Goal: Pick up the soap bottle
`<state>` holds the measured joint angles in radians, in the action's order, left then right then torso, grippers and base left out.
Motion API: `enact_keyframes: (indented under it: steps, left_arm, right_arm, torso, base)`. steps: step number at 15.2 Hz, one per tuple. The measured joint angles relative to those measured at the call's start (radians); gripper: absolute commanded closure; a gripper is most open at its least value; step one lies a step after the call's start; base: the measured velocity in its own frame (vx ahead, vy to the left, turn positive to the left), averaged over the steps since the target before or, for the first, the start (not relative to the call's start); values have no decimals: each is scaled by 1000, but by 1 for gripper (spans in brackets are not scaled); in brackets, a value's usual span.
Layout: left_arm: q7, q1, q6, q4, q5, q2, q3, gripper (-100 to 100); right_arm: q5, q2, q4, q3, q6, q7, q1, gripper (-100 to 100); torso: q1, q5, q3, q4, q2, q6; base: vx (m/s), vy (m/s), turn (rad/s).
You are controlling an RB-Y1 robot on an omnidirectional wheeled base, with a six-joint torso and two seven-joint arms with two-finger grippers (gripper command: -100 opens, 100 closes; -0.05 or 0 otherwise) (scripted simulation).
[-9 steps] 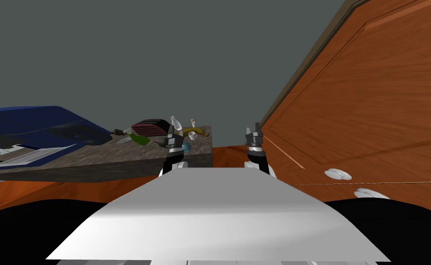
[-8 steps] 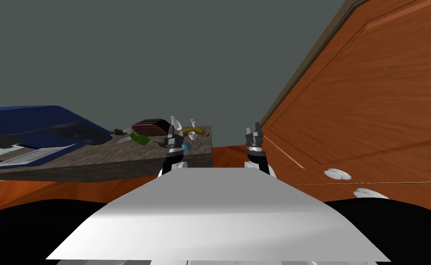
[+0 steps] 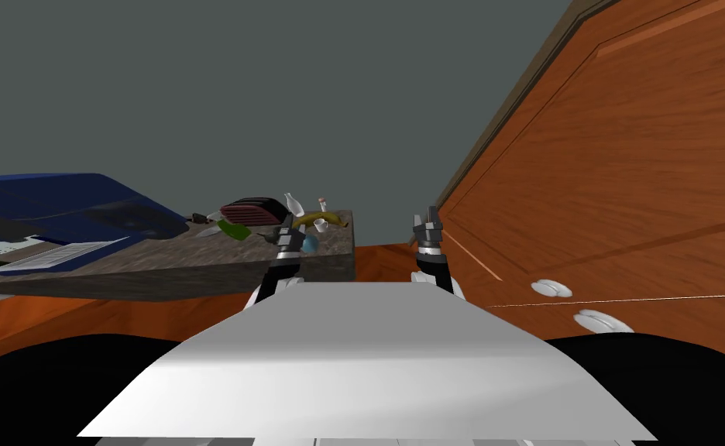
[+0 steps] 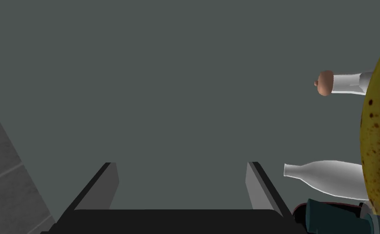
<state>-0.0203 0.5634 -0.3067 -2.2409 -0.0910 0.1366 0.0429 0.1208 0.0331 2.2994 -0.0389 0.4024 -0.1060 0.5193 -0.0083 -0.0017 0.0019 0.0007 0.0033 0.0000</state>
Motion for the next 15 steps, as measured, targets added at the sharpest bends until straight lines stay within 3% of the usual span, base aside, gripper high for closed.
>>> enact_keyframes:
  steps: [8, 15]
  left_arm:
    - [-5, 68, 149, -11, -87, 144, 103, -100]
    - [-10, 138, 283, -34, -159, 224, 187, -100]
  right_arm:
    - [0, 0, 0, 0, 0, 0, 0, 0]
    - [0, 0, 0, 0, 0, 0, 0, 0]
  torso:
    - [-1, 0, -2, -1, -4, 0]
    - [1, 0, -3, -1, -6, 0]
  base:
    - [7, -129, 1]
    - [30, -100, 1]
